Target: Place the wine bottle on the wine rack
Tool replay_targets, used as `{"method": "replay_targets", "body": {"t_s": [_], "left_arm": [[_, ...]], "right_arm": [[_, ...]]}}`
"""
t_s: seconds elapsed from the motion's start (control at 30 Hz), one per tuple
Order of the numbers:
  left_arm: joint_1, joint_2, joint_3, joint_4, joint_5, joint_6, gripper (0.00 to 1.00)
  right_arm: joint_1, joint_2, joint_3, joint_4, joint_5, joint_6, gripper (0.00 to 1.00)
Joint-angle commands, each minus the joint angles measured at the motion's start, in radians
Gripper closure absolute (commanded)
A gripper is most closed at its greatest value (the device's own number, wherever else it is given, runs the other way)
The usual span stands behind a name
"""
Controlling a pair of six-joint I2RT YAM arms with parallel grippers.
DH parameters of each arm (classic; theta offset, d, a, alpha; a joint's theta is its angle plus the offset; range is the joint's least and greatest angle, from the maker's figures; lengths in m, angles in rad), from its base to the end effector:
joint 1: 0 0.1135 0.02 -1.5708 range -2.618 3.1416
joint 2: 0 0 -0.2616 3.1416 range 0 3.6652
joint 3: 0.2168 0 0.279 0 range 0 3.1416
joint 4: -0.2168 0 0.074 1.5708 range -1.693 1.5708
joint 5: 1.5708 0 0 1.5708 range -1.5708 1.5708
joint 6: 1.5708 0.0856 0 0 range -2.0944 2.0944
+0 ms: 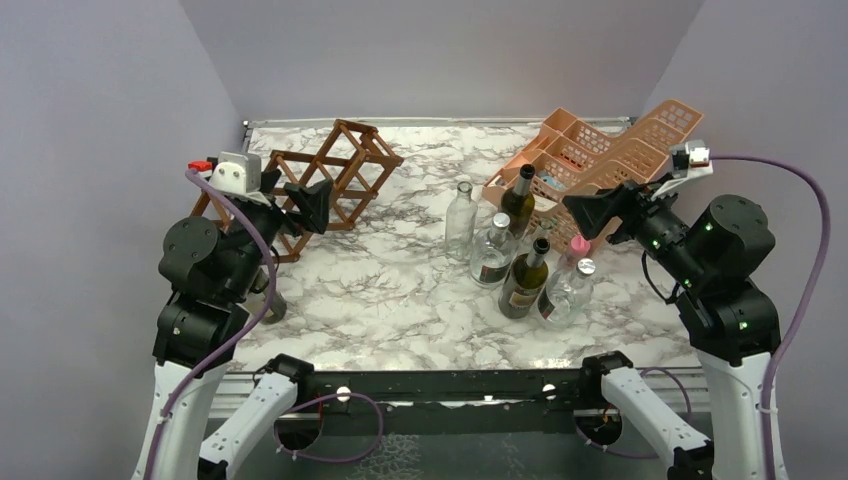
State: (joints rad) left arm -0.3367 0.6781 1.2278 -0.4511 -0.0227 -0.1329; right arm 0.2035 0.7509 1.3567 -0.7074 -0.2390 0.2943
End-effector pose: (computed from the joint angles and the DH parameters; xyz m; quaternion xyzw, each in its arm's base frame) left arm 0.1668 -0.0563 0.4868 0.0599 0.6687 -0.1650 0.7225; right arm 0.1672 0.0552 0.4805 -0.0464 0.7397 0.2497 0.6232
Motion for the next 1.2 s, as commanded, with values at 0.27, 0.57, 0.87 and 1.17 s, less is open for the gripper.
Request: {"method": "replay_targets", "body": {"t_s": [0.27,0.57,0.87,1.17], "left_arm": [[0.071,-0.045,-0.140,0.241,0.449,-0.084,0.01],[0.075,-0.046,-0.164,0.316,0.512,-0.101,0.01],[0.074,-0.040,-0.191,0.341,0.518,-0.111,0.01],[0.068,-0.044,-0.200,0.322,0.520,-0.080,0.01]], "right_arm": [[-0.032,0.051,-0.067,0.194,-0.395,-0.074,0.13],[-0.028,0.271,0.033,0.243,-0.545,-0.055,0.23],[0.365,0.539,0.222,0.145,0.121,-0.114,0.28],[0.518,0.705,0.250,0.100,0.470,-0.136,0.29]]}}
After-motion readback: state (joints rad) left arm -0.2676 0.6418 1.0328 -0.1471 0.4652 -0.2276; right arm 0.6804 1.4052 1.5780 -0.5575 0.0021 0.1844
